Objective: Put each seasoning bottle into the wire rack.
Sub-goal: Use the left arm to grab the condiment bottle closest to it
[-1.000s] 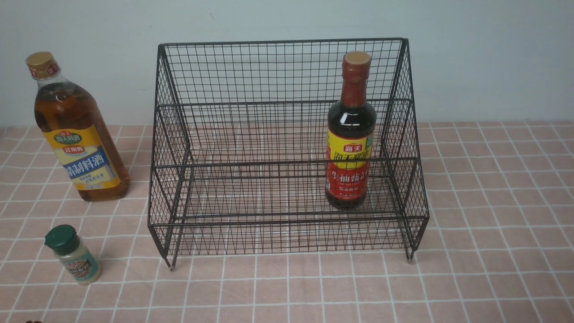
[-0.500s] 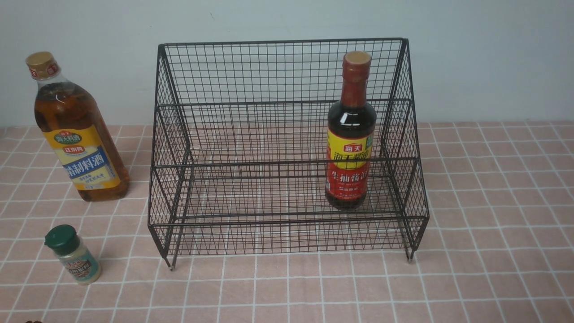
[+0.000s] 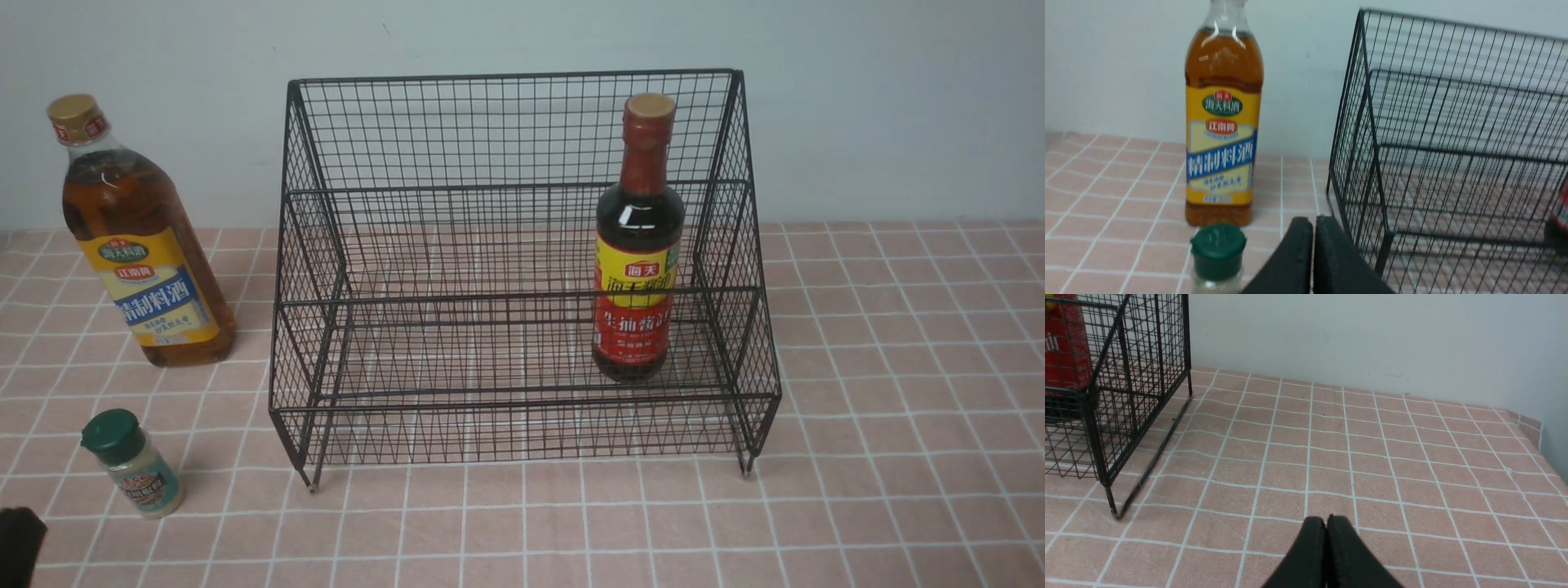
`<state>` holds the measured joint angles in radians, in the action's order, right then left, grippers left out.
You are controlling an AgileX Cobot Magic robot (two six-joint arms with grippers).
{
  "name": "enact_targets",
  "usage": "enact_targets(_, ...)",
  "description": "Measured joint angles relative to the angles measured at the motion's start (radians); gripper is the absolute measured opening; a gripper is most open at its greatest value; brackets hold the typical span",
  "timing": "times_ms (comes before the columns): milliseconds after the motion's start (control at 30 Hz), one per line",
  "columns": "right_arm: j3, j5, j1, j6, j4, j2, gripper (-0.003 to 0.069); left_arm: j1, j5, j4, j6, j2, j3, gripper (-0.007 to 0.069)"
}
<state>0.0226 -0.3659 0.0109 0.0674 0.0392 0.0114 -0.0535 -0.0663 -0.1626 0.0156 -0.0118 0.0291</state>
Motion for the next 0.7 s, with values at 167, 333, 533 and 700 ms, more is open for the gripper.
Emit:
enact_targets(167, 0.000, 0.000, 0.000, 0.000, 0.000, 0.000, -0.0014, 0.000, 0.093, 0.000, -0.006, 0.000, 0.000, -0.0007)
enact_targets(333, 0.000, 0.000, 0.000, 0.000, 0.000, 0.000, -0.0014, 0.000, 0.273, -0.002, -0.075, 0.028, 0.000, -0.0007)
enact_targets(533, 0.000, 0.000, 0.000, 0.000, 0.000, 0.000, -0.0014, 0.000, 0.400, -0.007, -0.083, 0.273, -0.013, -0.0007)
enact_targets(700, 0.000, 0.000, 0.000, 0.000, 0.000, 0.000, -0.0014, 0.000, 0.434, -0.007, -0.066, 0.493, -0.082, 0.0007)
